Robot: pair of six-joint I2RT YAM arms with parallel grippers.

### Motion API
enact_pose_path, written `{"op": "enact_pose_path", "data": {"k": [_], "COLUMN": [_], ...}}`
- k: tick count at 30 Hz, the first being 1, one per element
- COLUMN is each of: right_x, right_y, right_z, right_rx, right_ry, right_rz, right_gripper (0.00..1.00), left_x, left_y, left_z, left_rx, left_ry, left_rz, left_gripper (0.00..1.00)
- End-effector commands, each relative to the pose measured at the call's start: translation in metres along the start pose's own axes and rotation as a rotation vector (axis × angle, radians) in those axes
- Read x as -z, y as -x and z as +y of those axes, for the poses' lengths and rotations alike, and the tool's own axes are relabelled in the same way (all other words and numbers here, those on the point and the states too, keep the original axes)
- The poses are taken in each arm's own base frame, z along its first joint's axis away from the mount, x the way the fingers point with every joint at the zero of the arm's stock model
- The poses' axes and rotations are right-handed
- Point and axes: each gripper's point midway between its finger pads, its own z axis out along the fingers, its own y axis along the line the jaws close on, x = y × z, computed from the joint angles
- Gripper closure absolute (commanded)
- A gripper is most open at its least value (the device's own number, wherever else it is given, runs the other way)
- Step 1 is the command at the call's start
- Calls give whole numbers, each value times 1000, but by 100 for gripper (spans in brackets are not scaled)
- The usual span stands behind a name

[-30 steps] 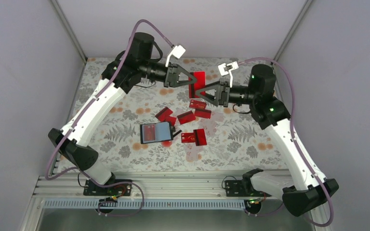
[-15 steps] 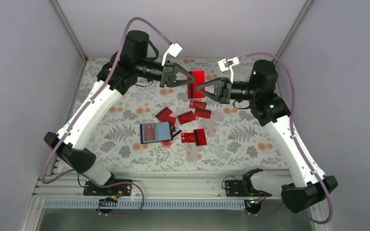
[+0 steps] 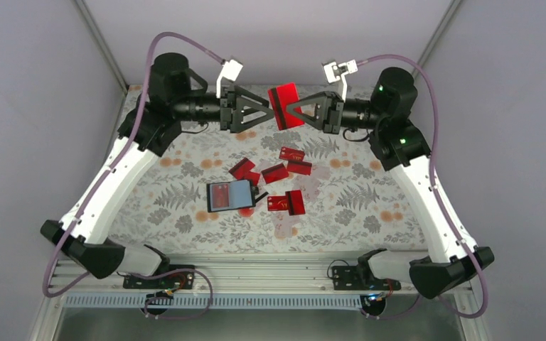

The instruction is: Put the credit cards into the card holder

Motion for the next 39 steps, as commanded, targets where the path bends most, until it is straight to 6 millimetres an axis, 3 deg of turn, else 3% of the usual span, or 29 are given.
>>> {"op": "enact_pose_path", "data": {"k": [1, 9, 16, 20, 25, 26, 30, 37, 39], "right_x": [-9, -25, -35, -35, -34, -35, -36, -41, -41], "right_y": [25, 43, 47, 56, 71, 73, 80, 78, 79], "right_z": [21, 34, 37, 36, 33, 33, 33, 28, 27], "right_rx": [49, 75, 72, 69, 33, 31, 33, 23, 21], "right_ry": [51, 93, 95, 71, 61, 62, 61, 61, 55], "right_rz": [-24, -38, -61, -110, -186, -197, -213, -203, -209], "right_gripper": [96, 96, 96, 96, 96, 96, 96, 96, 96], "left_x": [15, 22, 18, 18, 19, 20, 20, 20, 19], "left_y": [24, 35, 41, 42, 46, 46, 49, 58, 60], "left_z": [-21, -35, -29, -28, -26, -25, -23, -25, -25], "left_rx": [-51, -88, -78, -74, -40, -30, -8, -12, -10], "left_ry": [-21, -61, -65, -66, -57, -59, -63, -91, -97], "left_rz": [-138, -216, -236, -242, -270, -280, -305, -336, -343], "left_gripper": [25, 45, 80, 81, 62, 63, 84, 85, 96]}}
